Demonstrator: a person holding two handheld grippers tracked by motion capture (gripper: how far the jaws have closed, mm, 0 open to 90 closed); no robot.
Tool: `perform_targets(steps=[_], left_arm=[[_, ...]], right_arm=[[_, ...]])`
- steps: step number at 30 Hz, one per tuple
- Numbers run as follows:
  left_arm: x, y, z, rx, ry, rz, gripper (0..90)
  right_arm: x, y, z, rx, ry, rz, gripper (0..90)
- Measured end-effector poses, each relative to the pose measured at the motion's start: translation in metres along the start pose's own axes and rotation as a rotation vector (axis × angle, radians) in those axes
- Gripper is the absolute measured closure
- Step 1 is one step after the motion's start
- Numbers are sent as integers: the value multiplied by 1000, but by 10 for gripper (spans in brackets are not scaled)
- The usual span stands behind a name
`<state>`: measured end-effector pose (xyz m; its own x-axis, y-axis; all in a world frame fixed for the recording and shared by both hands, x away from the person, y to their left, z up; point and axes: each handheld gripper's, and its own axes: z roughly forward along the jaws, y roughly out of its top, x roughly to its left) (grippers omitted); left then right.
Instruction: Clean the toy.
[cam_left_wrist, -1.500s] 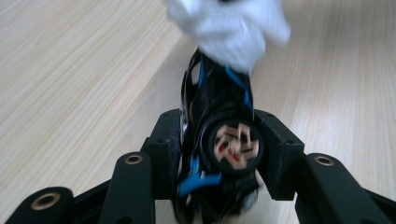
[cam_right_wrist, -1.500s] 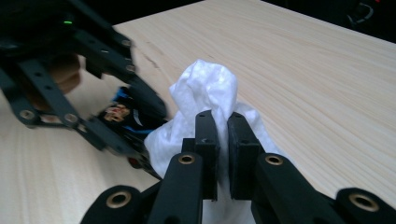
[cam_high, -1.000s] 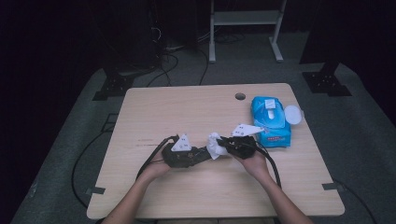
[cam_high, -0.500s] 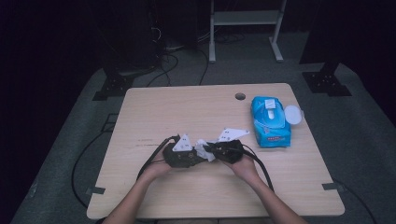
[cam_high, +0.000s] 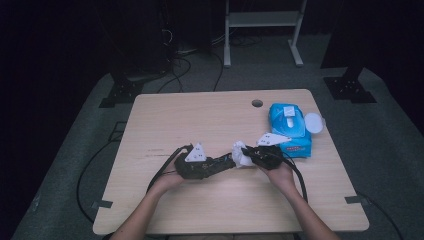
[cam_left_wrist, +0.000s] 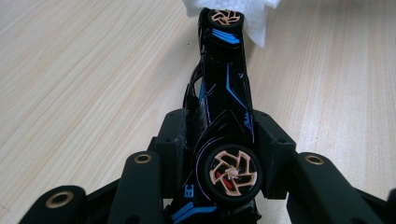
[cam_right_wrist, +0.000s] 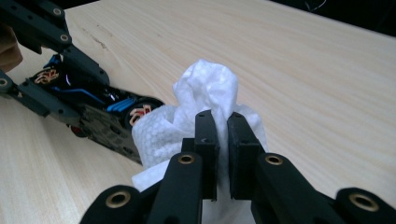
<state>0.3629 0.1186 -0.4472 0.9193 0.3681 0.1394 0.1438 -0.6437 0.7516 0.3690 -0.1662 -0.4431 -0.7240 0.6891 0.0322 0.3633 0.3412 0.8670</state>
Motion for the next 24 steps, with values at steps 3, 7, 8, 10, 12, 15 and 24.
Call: perform_targets(steps=[3,7,8,10,12,15,24], left_arm=[[-1,3,3,2,14,1,591],[-3,7,6,16,30,13,581],[-4,7,7,19,32,9,565],[-4,7,8,28,39,23,572],[-4,7,7,25,31,15,582],[-2,5,4,17,25,7,590],[2,-2,-3,14,26,-12,593]], right_arm=[[4,0,4,-7,26,5,838],[15,10,4,-39,56,-5,838],[16,12,3,-54,77,-4,838],[18,13,3,-65,93,-2,838],[17,11,5,-45,81,-7,837],[7,3,6,-44,69,35,837],[2,-3,3,-28,69,52,837]])
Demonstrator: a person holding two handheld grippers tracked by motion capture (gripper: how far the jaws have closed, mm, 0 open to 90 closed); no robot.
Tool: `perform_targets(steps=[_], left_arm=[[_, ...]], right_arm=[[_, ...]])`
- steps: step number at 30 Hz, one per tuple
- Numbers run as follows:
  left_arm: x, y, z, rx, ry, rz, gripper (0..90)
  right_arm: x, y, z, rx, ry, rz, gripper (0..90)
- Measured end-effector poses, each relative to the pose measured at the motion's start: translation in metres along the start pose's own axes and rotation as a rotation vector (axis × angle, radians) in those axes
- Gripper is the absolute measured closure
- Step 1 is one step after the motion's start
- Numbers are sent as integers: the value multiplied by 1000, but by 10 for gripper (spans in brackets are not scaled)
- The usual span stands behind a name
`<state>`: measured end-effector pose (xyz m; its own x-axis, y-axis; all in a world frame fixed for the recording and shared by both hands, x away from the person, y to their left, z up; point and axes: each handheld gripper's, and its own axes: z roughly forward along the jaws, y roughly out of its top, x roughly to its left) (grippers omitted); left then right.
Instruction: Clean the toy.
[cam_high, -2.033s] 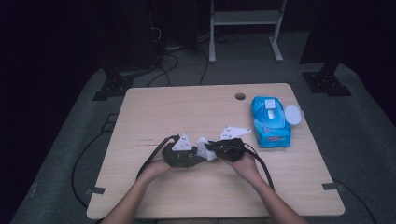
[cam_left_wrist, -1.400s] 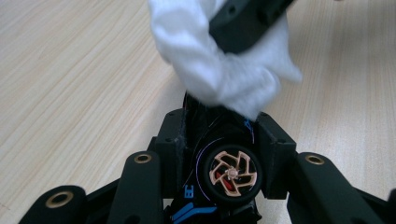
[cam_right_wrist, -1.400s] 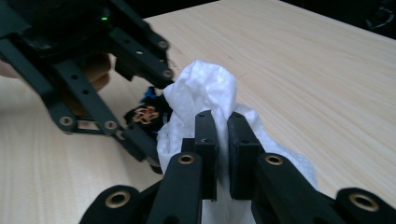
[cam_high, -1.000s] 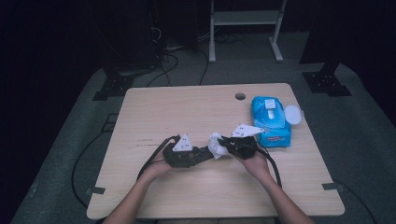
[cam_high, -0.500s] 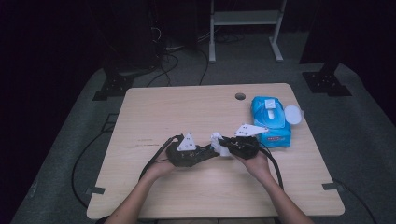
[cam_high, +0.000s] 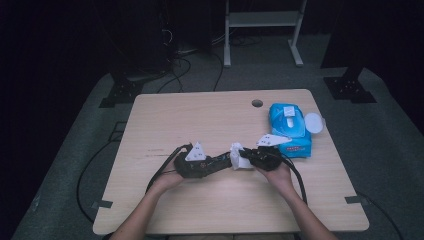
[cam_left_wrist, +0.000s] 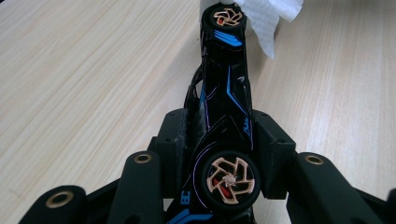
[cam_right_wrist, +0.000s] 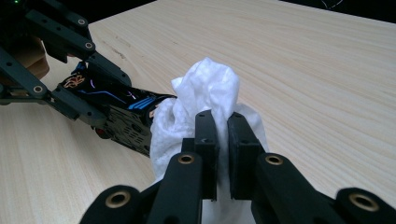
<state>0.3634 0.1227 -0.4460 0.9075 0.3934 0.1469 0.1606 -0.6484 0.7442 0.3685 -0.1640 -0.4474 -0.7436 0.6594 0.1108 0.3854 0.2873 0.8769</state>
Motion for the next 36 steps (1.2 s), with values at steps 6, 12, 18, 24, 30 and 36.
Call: perform_targets(steps=[6,12,18,24,30,36], left_arm=[[0,4,2,9,-9,-8,548],[-5,24,18,84,9,0,446],[-4,26,18,107,11,-4,561],[0,16,7,106,5,1,562],[3,13,1,110,-2,-19,528],[-2,34,17,179,6,34,430]], right_arm=[[-2,1,-3,-6,7,17,837],[-4,0,-4,-5,39,39,836],[-2,-2,-1,6,57,36,836],[-2,-3,-1,7,54,36,837],[-1,-3,2,7,56,40,836],[-1,-3,1,7,60,42,837]])
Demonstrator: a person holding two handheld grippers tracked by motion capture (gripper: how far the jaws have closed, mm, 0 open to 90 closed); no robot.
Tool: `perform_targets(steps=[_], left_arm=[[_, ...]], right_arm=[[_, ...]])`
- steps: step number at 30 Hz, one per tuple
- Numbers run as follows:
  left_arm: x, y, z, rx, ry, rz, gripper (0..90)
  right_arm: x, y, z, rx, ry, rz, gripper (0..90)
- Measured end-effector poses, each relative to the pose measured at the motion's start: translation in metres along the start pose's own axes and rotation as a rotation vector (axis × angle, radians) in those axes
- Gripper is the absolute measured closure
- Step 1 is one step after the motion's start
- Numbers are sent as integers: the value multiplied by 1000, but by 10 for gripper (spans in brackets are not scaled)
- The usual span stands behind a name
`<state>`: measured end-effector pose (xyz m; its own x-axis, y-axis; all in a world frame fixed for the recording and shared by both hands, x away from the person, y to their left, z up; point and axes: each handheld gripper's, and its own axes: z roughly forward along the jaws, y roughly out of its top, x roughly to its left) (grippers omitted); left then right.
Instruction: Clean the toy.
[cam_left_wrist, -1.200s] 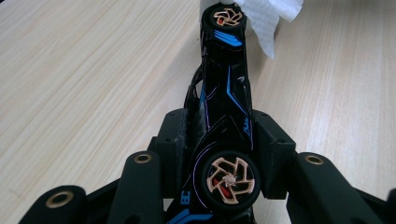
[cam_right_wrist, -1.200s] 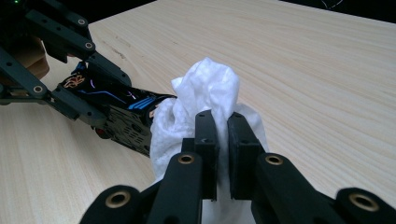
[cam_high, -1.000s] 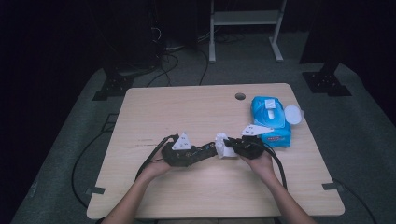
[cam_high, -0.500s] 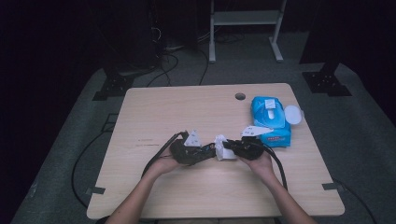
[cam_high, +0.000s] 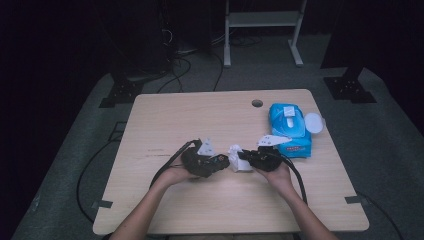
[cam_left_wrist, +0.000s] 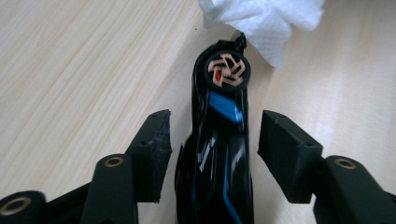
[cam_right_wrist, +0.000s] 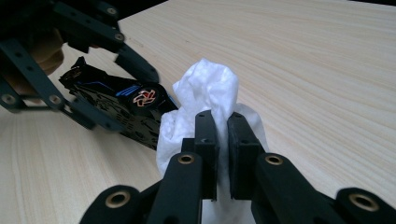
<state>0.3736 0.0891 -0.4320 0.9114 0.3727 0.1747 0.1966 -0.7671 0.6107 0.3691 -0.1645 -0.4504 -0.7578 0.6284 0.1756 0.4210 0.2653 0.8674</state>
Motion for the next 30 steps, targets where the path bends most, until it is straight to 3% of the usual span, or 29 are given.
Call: perform_targets(steps=[3,6,9,14,17,21,24,25,30], left_arm=[[-1,7,9,45,-7,7,432],[-3,10,12,72,13,33,546],[-2,12,7,16,-12,18,624],[-3,12,0,-30,-3,18,646],[-5,12,-3,-74,-29,10,646],[-7,17,4,-18,-36,22,626],[-5,18,6,13,-60,4,561],[-4,18,9,50,-58,6,535],[-5,17,18,113,-59,-2,484]], right_arm=[[0,0,-2,-3,2,-5,836],[-1,0,-4,-7,5,2,836],[-2,0,-6,-15,9,4,836],[-3,4,-10,-42,33,28,836],[1,8,-11,-57,54,19,837],[7,12,-9,-46,39,-15,836],[4,8,-9,-38,33,-1,836],[3,7,-10,-40,30,4,836],[-2,4,-10,-37,27,20,836]])
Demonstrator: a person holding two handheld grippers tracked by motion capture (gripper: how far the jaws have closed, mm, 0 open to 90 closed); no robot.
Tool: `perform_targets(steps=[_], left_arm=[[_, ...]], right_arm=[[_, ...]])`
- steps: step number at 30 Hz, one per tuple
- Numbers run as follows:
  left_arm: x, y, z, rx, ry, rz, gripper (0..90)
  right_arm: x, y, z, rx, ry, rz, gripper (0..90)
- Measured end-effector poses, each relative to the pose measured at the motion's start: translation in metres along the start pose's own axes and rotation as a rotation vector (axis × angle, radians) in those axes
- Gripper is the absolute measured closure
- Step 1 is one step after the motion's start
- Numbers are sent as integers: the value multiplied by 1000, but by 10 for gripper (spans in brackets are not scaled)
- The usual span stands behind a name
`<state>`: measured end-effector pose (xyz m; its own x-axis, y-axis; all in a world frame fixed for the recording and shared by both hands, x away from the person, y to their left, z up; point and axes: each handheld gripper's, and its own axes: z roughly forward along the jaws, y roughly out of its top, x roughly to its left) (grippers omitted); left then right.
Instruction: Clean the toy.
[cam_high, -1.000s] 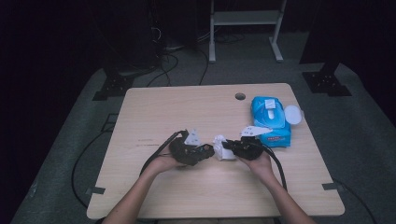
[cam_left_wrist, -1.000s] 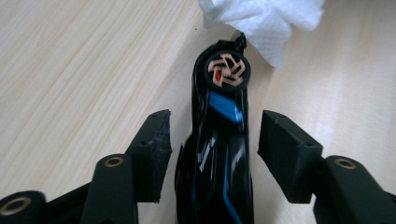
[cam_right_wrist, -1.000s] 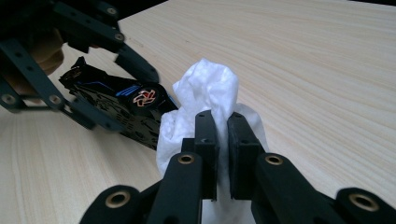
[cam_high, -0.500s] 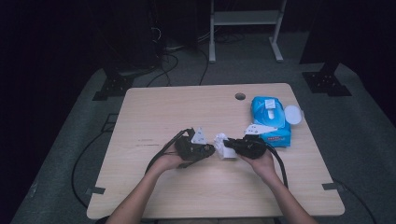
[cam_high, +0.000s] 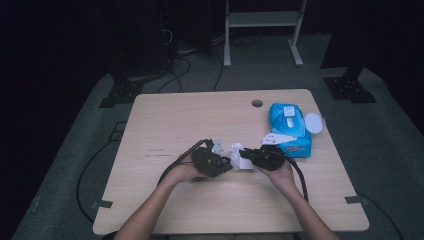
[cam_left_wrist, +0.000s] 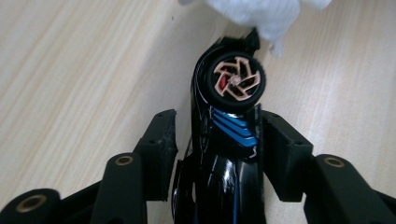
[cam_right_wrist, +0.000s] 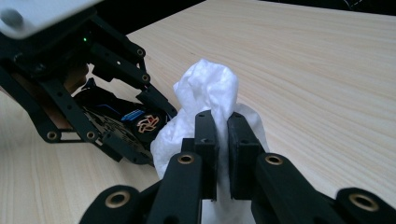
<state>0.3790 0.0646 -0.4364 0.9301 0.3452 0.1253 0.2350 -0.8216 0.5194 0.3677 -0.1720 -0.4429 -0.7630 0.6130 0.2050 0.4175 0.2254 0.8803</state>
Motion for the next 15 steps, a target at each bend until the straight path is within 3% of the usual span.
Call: perform_targets(steps=[2,4,6,7,10,11,14,15], left_arm=[[-1,2,4,31,19,1,480],[-2,6,7,103,32,-12,519],[-4,7,7,100,44,13,543],[-4,8,4,75,41,20,560],[-5,6,-1,12,85,35,574],[-6,4,-4,-36,102,54,574],[-9,0,-10,-135,111,44,575],[-12,-1,-12,-169,120,73,575]], right_arm=[[-2,-2,1,4,1,10,836],[-2,-3,3,11,5,16,836],[-3,-4,3,12,8,17,836],[-2,-3,3,11,10,18,836],[-3,-2,1,3,21,20,836],[-3,-1,0,0,22,21,837],[1,6,-6,-26,49,22,837],[4,9,-8,-35,58,13,837]])
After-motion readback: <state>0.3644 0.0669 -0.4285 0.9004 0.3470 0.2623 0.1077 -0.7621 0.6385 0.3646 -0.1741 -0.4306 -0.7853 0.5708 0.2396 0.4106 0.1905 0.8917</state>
